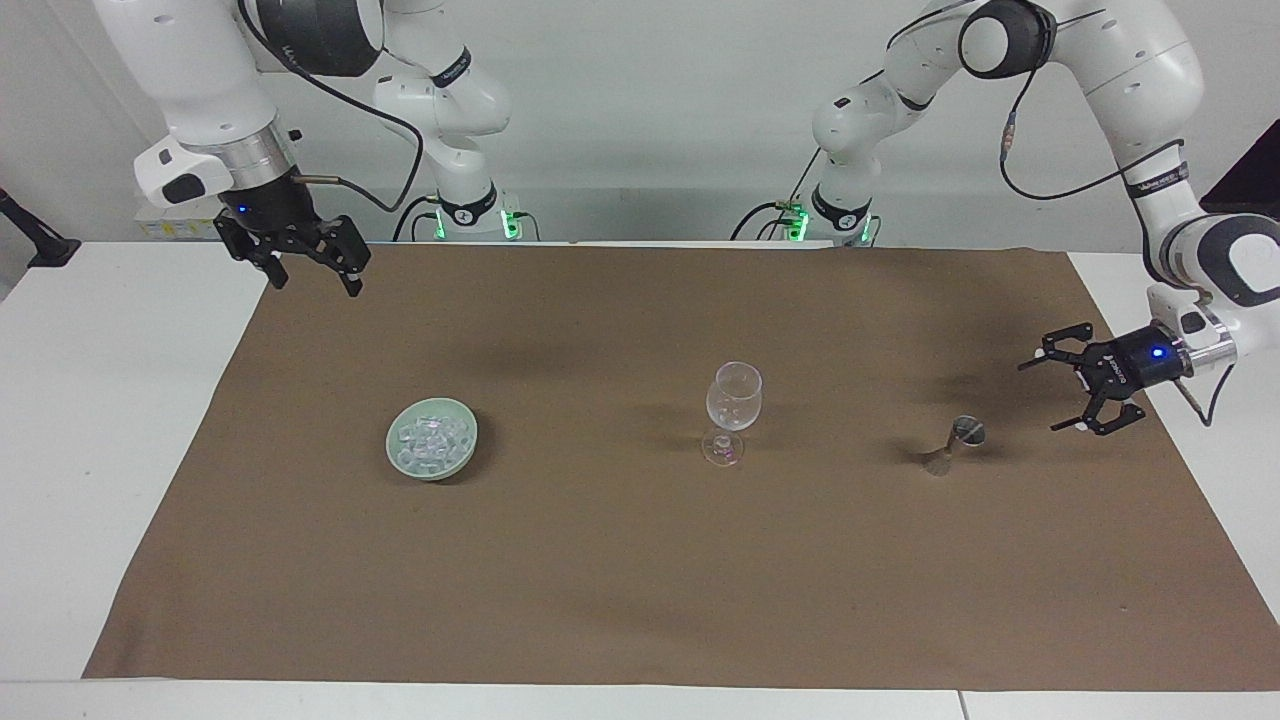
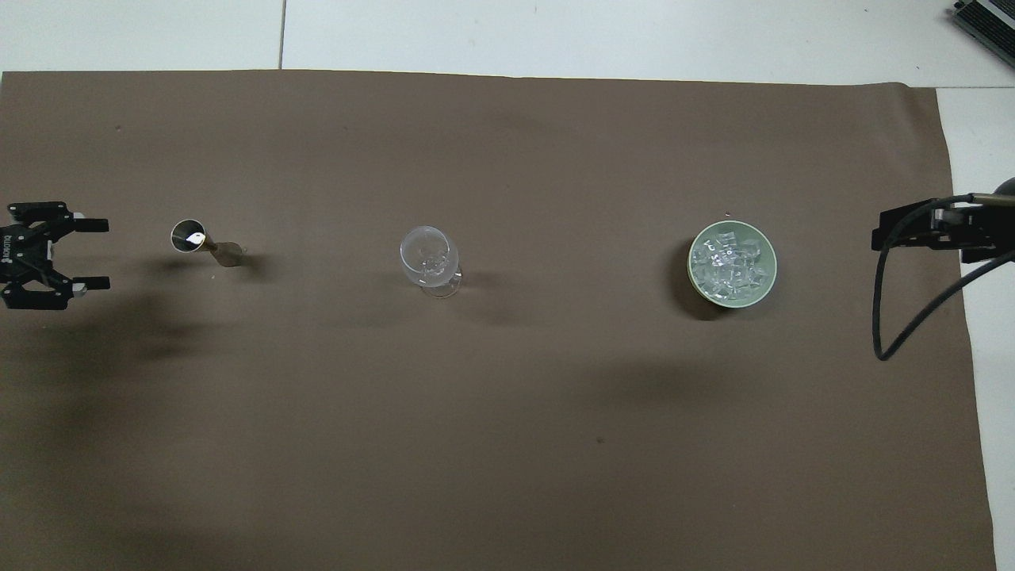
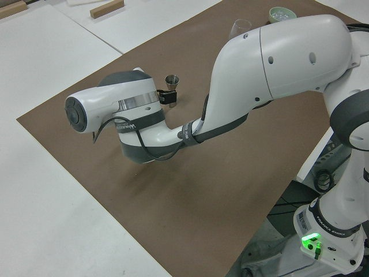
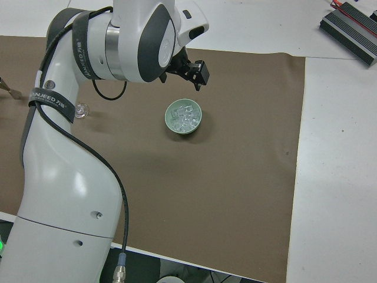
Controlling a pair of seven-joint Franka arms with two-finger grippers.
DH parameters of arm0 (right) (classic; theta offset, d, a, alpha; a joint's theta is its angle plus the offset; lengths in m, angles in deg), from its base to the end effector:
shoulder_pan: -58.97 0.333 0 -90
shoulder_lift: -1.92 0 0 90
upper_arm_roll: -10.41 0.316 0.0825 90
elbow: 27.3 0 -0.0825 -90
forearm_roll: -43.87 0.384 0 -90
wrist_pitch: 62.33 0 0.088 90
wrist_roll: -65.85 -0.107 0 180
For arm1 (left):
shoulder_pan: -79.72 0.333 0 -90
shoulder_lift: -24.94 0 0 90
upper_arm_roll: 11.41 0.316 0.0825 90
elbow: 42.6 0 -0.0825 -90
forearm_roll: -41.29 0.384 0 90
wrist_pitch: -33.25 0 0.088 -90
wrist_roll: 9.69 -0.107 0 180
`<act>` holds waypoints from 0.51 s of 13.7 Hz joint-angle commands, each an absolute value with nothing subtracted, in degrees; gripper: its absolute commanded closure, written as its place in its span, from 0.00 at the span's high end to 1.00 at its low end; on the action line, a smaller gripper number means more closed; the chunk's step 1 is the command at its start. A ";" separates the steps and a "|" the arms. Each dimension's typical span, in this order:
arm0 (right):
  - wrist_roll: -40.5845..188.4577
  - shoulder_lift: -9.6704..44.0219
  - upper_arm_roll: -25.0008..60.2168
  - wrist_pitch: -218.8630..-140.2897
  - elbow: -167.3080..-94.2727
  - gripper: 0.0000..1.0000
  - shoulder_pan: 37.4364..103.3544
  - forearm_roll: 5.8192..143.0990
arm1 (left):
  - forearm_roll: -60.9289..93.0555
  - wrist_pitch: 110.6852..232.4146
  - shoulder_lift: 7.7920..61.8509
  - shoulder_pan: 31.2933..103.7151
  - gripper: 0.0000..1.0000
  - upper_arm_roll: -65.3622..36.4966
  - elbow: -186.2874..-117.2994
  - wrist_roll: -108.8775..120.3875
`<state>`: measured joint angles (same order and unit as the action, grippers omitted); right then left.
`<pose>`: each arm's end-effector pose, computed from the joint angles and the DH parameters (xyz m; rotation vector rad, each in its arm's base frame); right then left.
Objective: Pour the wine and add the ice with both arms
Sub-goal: 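Reach the left gripper toward the small silver metal cup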
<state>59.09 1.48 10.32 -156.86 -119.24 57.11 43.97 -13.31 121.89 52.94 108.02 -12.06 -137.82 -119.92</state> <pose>0.5593 -0.0189 0.6198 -3.1275 0.2383 -0.0828 0.5942 0.2119 0.3328 1.8153 -1.1721 0.8046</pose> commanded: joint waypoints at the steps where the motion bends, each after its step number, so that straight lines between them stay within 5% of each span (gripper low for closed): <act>1: 60.40 1.04 10.50 -157.34 -119.76 1.00 56.60 45.54 | -18.81 119.22 58.49 109.34 1.00 -12.99 -136.82 -126.03; 7: 60.40 1.04 10.50 -157.34 -119.76 1.00 56.60 45.54 | -26.29 118.07 65.89 110.92 1.00 -17.02 -136.73 -135.61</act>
<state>59.09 1.48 10.32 -156.86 -119.24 57.11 43.97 -24.23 119.70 63.98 108.94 -14.41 -137.76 -131.89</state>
